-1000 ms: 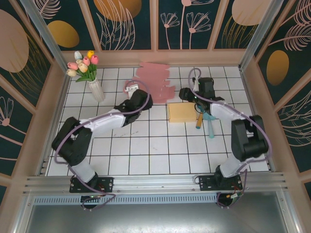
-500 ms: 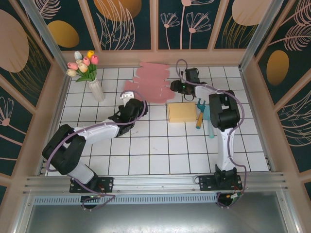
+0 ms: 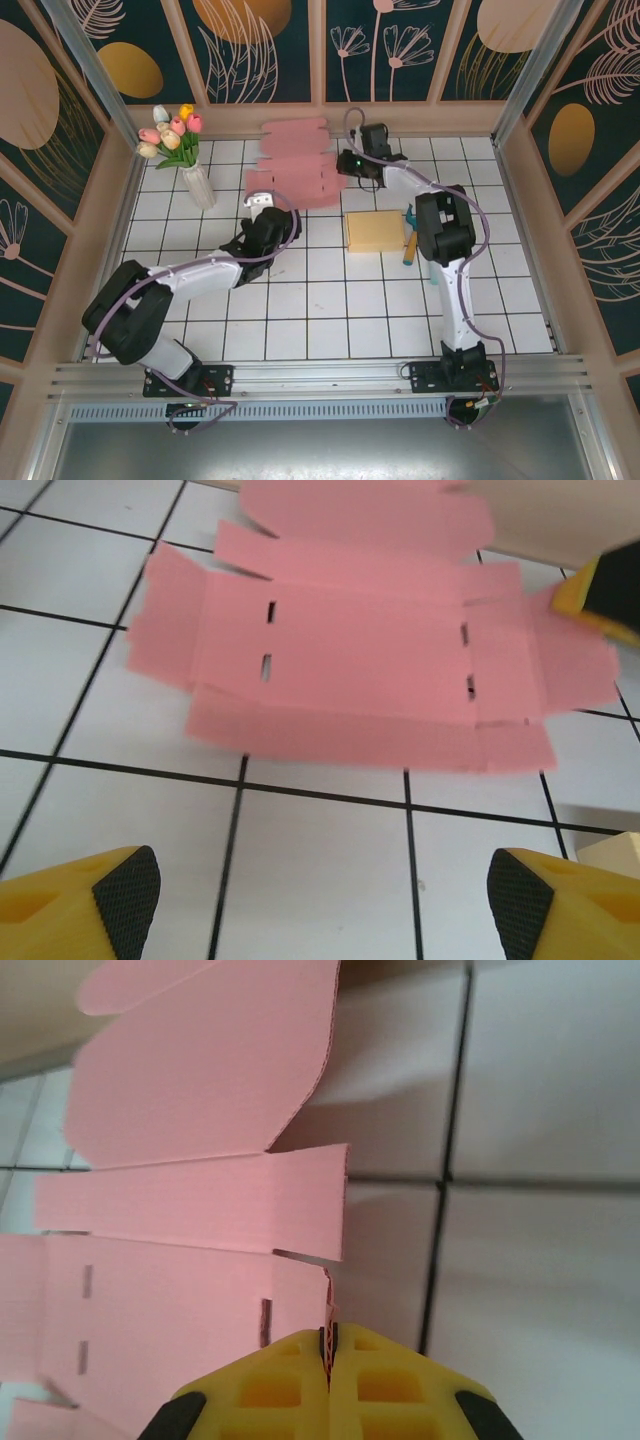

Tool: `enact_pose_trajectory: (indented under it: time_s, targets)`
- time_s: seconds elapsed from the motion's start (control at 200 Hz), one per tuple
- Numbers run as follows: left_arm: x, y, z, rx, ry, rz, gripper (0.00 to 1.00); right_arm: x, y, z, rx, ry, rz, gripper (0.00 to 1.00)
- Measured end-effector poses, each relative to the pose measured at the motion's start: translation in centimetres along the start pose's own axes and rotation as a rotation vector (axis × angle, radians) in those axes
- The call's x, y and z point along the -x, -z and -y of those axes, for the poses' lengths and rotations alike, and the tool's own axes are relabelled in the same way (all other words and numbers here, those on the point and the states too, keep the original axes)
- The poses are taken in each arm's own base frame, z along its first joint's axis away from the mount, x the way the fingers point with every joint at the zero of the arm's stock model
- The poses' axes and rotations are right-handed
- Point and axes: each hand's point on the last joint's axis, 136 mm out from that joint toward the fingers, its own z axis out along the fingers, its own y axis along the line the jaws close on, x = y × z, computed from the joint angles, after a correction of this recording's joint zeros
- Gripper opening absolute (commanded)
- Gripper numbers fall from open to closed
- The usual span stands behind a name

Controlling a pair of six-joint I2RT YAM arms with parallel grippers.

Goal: Fold the paper box

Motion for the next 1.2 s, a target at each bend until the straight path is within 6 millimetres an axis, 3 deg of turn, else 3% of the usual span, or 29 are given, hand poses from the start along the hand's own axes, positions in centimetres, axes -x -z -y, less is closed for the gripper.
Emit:
enact_pose_trajectory:
  time_s: [0.125, 0.26, 0.41, 0.515, 0.58, 0.701, 0.816, 0.896, 1.031, 1.196]
  targets:
    - [2.3, 3.3, -1.3, -0.017, 0.008, 0.079, 0.9, 3.4, 2.5, -3.2, -0.073, 0.14, 0.056, 0.0]
    - [6.8, 8.5, -2.6, -0.064, 0.045, 0.234, 0.93, 3.5, 7.5, -8.0, -0.173, 0.343, 0.063, 0.0]
    - [12.0, 13.8, -3.8, -0.1, 0.084, 0.419, 0.97, 2.7, 17.0, -16.0, -0.216, 0.622, 0.14, 0.0]
    - [14.2, 16.1, -4.1, -0.104, 0.092, 0.478, 0.97, 1.0, 24.6, -21.1, -0.225, 0.814, 0.233, 0.0]
    - [15.3, 17.1, -4.2, -0.108, 0.101, 0.489, 0.97, -0.3, 28.7, -23.1, -0.243, 0.935, 0.293, 0.0]
    - [16.1, 19.4, -5.2, -0.129, 0.153, 0.504, 0.95, -4.4, 34.3, -24.3, -0.329, 1.2, 0.352, 0.0]
    - [16.2, 21.5, -6.6, -0.148, 0.214, 0.511, 0.93, -8.8, 37.0, -24.5, -0.428, 1.452, 0.347, 0.0]
    - [16.4, 22.9, -7.3, -0.16, 0.244, 0.51, 0.93, -10.4, 37.9, -24.0, -0.529, 1.579, 0.319, 0.0]
    - [17.0, 24.4, -7.6, -0.176, 0.258, 0.494, 0.94, -11.3, 38.8, -21.8, -0.707, 1.726, 0.22, 0.0]
    - [16.4, 23.9, -7.8, -0.152, 0.235, 0.46, 0.94, -12.7, 39.0, -21.4, -0.739, 1.873, 0.146, 0.0]
